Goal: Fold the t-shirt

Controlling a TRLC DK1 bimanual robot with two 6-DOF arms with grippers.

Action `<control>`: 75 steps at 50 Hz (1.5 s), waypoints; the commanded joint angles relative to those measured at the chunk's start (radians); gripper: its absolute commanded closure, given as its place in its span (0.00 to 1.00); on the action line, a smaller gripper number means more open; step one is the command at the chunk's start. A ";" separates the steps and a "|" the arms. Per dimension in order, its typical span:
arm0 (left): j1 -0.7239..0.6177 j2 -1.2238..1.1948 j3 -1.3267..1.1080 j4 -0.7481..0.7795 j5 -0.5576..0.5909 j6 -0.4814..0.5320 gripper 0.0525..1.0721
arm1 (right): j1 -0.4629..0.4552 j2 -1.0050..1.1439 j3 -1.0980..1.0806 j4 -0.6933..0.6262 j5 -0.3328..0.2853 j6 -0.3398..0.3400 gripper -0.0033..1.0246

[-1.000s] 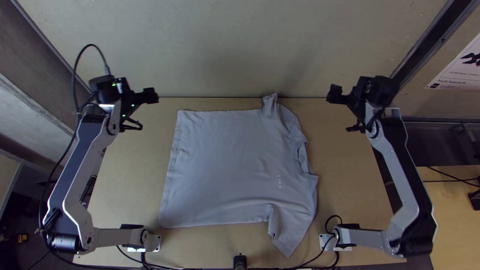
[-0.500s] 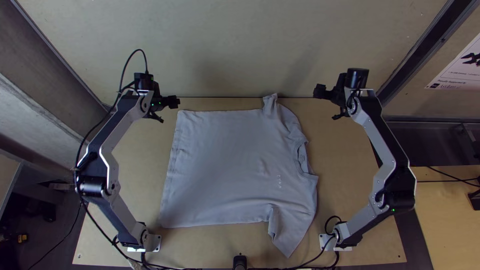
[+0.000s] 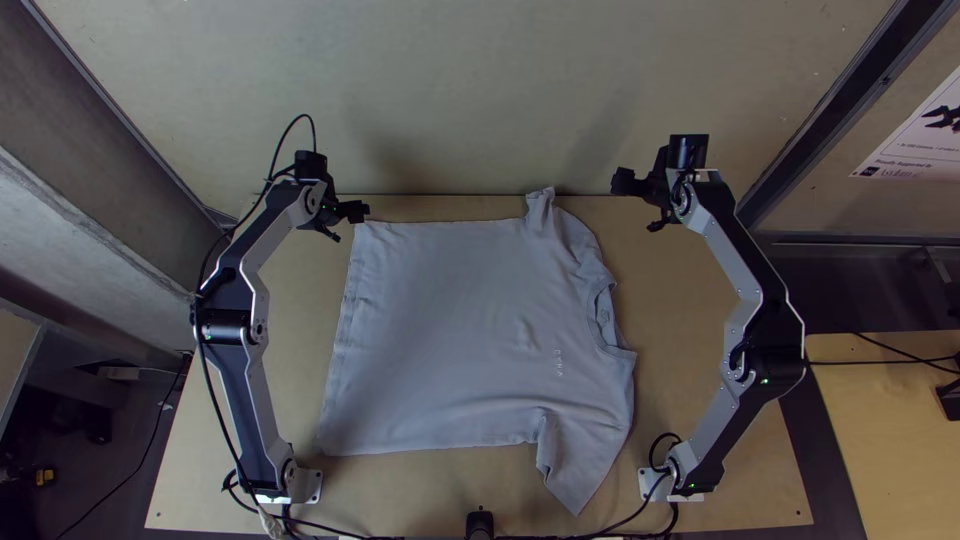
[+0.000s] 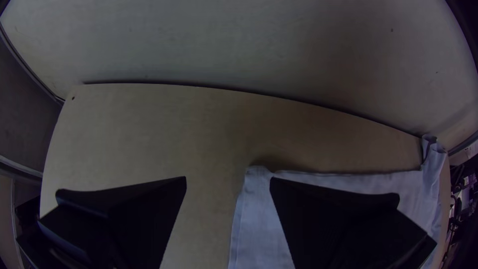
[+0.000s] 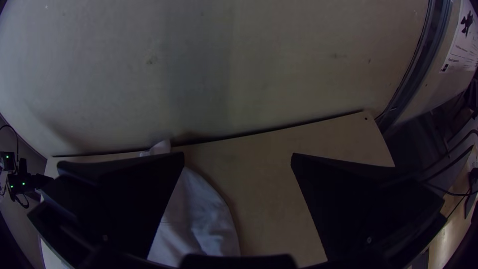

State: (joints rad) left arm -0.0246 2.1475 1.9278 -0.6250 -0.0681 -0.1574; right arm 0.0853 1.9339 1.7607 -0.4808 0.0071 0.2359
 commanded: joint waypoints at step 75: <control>-0.043 0.101 0.200 -0.173 -0.081 -0.007 0.98 | 0.111 0.533 0.539 -0.374 -0.009 0.009 0.19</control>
State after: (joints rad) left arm -0.0776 2.2974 2.1220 -0.7799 -0.1398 -0.1471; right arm 0.1753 2.4222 2.2730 -0.8478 0.0071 0.2646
